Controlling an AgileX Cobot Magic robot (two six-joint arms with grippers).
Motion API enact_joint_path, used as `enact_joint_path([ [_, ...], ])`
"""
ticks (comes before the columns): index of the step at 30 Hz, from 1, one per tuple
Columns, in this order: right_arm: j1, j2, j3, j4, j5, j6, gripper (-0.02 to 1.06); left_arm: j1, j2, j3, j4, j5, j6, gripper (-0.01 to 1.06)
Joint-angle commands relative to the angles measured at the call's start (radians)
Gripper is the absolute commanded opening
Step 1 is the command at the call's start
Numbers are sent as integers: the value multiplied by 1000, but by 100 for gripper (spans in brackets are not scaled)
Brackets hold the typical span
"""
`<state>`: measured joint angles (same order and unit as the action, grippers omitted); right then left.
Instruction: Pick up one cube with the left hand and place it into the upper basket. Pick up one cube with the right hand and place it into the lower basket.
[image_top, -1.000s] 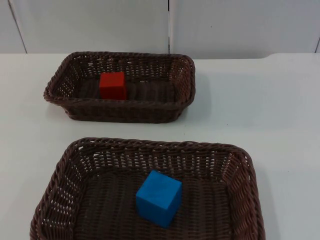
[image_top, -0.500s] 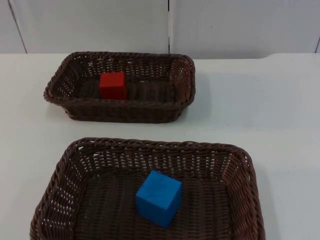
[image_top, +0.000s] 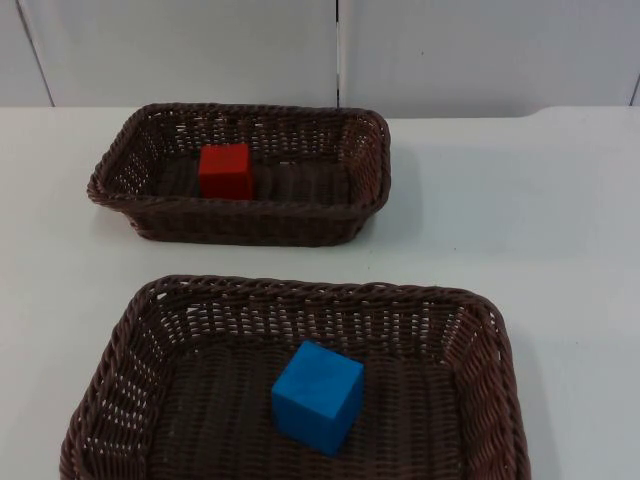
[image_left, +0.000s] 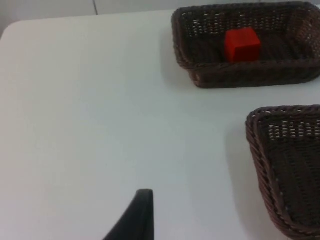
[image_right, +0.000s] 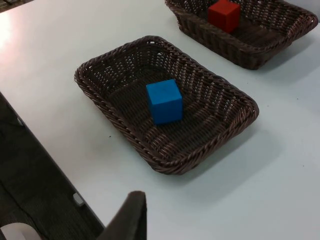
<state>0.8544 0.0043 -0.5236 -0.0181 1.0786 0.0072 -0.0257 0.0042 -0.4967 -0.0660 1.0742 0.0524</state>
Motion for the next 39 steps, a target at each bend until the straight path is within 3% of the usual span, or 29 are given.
enact_joint_path([
  [1,7,-4,8,-2,-1,1,105,17,-4,3,4,1,-6,105],
  [22,-6,-4,8,2,-1,1,105,50,-4,3,4,1,-6,105],
  [39,-316,-4,8,2,-1,1,105,50,-4,3,4,1,-6,105],
])
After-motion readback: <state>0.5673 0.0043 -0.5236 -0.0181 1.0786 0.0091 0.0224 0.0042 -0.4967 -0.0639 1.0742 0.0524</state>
